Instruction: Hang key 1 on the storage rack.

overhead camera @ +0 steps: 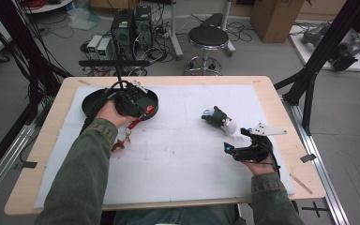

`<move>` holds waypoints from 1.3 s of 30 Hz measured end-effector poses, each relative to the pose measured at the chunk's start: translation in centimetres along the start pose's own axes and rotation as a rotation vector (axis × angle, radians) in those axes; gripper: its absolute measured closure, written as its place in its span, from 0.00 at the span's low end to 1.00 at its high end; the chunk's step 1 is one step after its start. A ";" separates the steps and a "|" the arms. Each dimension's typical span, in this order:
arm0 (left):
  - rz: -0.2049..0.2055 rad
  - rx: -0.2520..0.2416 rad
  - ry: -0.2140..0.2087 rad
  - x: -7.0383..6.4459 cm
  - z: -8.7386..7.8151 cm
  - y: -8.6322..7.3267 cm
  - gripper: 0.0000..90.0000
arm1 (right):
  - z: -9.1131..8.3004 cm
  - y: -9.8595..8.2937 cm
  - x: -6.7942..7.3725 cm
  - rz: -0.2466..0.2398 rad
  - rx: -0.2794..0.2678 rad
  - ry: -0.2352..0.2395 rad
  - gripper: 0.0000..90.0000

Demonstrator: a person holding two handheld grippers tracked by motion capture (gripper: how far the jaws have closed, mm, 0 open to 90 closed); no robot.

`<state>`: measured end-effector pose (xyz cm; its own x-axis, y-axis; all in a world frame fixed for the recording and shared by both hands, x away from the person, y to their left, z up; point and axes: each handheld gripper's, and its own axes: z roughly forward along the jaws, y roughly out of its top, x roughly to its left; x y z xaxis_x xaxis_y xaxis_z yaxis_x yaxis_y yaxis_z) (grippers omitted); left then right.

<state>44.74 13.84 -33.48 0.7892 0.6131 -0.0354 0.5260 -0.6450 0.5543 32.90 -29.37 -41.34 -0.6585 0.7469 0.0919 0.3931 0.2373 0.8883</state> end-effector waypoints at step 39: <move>-0.120 -0.242 0.110 5.4 -12.9 2.7 0.83 | 0.5 0.1 -0.3 0.012 -0.002 -0.010 0.02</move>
<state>46.38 21.28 -21.44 0.6799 0.7327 -0.0301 0.5122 -0.4451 0.7345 33.42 -29.28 -41.52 -0.6473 0.7560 0.0975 0.3994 0.2274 0.8881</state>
